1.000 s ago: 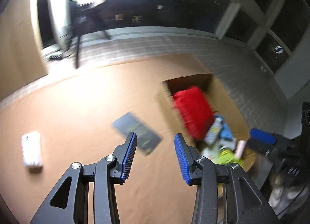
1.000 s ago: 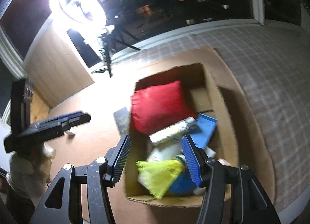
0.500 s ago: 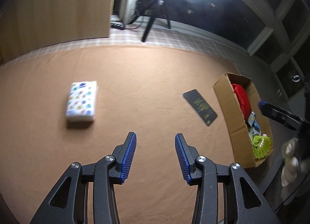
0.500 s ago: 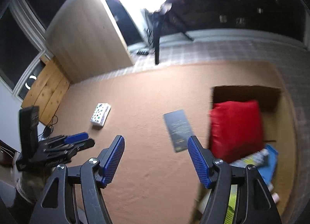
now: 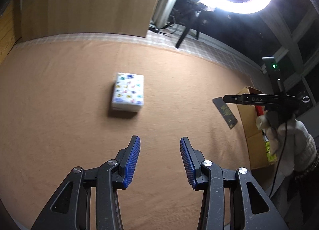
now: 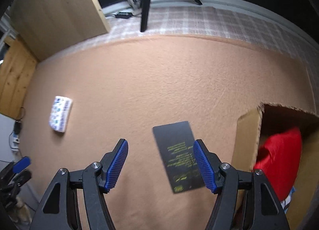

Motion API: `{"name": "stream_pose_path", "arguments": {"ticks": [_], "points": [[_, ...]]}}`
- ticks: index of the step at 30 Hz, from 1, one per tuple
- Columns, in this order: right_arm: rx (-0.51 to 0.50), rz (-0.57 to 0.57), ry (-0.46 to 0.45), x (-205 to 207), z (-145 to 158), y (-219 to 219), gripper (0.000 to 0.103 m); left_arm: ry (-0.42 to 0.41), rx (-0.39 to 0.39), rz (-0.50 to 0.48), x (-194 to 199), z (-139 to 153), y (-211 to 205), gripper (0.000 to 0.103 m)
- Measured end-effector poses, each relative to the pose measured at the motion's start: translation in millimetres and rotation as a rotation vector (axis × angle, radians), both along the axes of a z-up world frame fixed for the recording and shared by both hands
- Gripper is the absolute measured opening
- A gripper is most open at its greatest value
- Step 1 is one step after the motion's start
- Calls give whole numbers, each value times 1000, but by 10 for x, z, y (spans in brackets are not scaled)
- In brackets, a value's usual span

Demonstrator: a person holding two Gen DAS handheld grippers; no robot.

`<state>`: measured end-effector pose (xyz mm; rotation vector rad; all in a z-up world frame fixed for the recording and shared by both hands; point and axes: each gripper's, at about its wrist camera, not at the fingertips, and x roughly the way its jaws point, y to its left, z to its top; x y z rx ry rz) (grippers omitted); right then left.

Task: Organize objects
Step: 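Withdraw both tools from the box toward the black card, then close the right tool on the black card lying on the mat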

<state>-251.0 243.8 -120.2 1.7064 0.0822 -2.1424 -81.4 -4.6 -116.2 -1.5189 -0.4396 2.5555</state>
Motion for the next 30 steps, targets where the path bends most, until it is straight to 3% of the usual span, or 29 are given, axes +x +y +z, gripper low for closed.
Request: {"name": "stream_pose_path", "arguments": {"ticks": [15,23,30], "points": [[263,76,-6,-145,-307,-271,65,-11,21,16,-16,-92,-229,45],[202,89,-100,-120,-315,-219,70,-4,34,30,6,-90,-319,45],[30,77,-230,77,-279,-201,70,-6,36,21,-31,-117,-296,45]]}}
